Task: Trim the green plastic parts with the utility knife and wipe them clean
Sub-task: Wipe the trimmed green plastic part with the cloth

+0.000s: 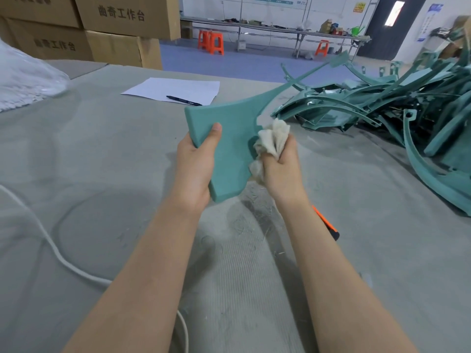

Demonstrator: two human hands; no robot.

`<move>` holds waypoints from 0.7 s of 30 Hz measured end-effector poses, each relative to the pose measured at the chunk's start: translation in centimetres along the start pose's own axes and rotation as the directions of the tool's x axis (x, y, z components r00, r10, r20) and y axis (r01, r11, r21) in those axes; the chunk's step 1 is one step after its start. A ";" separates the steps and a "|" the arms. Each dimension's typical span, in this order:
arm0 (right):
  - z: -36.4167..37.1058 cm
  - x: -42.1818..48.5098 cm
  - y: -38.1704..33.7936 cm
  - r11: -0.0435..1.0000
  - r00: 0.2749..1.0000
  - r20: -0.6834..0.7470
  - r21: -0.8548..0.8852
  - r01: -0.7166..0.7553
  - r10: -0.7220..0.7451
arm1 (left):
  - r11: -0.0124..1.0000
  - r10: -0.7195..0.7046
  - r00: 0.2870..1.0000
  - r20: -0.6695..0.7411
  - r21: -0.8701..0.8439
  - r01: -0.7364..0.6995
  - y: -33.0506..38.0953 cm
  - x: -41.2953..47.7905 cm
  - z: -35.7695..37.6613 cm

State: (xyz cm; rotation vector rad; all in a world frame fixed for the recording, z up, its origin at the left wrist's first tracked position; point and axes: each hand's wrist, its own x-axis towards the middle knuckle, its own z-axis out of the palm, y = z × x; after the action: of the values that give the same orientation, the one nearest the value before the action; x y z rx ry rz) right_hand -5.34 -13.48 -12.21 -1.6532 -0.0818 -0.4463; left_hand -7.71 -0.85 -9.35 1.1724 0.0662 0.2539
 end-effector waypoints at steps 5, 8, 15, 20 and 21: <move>-0.5 0.2 0.3 0.990 0.993 -0.114 -0.136 -0.020 0.005 | 0.998 -0.065 0.997 0.035 0.023 0.064 -0.2 -0.1 0.2; -0.9 0.5 0.2 0.986 0.962 -0.220 0.056 -0.155 0.163 | 0.997 -0.071 0.996 0.062 0.020 0.070 -0.2 -0.2 0.4; -0.9 -0.1 -1.7 0.674 0.902 0.136 0.621 -0.399 0.409 | 0.954 -0.042 0.999 -0.033 -0.298 0.031 0.7 0.1 0.1; 2.1 -2.1 -2.4 0.908 0.923 0.331 0.293 -0.299 0.197 | 0.938 -0.059 0.996 0.061 -0.339 0.076 0.6 0.0 0.2; 2.3 -2.2 -2.6 0.954 0.957 0.235 0.203 -0.222 0.172 | 0.934 -0.062 0.995 0.084 -0.346 0.087 0.5 -0.1 0.3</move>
State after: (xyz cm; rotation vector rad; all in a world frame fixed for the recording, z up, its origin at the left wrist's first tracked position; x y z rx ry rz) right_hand -7.64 -10.46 -10.66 -1.4604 -0.1217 -0.0985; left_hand -7.81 -0.95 -8.78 0.8210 0.0015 0.1478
